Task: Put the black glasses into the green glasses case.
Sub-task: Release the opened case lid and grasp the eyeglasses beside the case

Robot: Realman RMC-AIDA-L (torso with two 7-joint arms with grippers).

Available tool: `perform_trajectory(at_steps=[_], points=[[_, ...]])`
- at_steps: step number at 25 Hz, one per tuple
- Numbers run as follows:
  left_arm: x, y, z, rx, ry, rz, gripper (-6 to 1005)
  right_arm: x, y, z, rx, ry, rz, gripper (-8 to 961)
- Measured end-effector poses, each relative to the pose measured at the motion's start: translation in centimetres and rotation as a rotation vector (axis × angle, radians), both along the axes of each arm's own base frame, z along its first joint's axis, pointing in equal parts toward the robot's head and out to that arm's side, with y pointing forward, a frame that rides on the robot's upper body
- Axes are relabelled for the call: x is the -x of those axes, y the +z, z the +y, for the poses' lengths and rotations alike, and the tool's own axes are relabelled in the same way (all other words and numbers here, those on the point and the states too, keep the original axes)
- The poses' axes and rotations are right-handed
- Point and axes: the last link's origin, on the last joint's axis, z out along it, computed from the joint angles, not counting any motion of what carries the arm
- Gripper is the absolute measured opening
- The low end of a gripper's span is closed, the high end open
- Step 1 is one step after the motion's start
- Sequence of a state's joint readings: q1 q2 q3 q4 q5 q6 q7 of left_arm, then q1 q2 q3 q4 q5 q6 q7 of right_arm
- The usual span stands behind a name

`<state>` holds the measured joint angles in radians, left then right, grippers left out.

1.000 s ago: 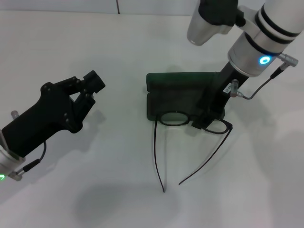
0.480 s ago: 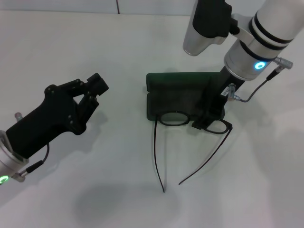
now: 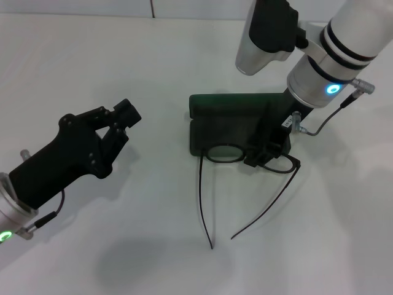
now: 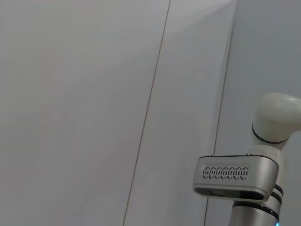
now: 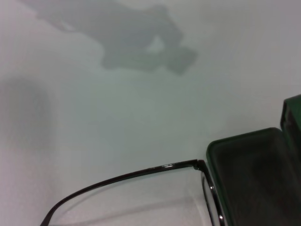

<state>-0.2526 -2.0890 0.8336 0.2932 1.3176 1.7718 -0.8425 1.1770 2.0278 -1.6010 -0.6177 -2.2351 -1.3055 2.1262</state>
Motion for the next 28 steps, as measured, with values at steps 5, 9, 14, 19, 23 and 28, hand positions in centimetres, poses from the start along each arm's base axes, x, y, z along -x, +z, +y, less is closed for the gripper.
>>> perform_trajectory(at_steps=[5,9,14,19,23,28], points=[[-0.03,0.05,0.04,-0.001,-0.003,0.001,112,-0.32,-0.05,0.07,-0.007,0.004,0.008,341],[-0.08,0.01,0.08,0.001,-0.005,0.000,112,-0.48,-0.07,0.10,-0.008,0.010,0.010,285],[-0.01,-0.02,-0.02,0.001,-0.001,0.000,111,-0.71,-0.16,0.05,-0.003,0.020,0.020,238],[0.01,-0.03,-0.04,0.001,0.000,0.000,110,-0.83,-0.23,0.10,-0.007,0.027,0.017,228],[0.01,-0.05,-0.05,0.001,0.001,-0.001,109,-0.85,-0.37,0.01,-0.001,0.031,0.030,219],[-0.04,-0.23,-0.08,0.007,0.005,-0.008,108,-0.99,-0.54,-0.20,0.014,0.044,0.044,209]])
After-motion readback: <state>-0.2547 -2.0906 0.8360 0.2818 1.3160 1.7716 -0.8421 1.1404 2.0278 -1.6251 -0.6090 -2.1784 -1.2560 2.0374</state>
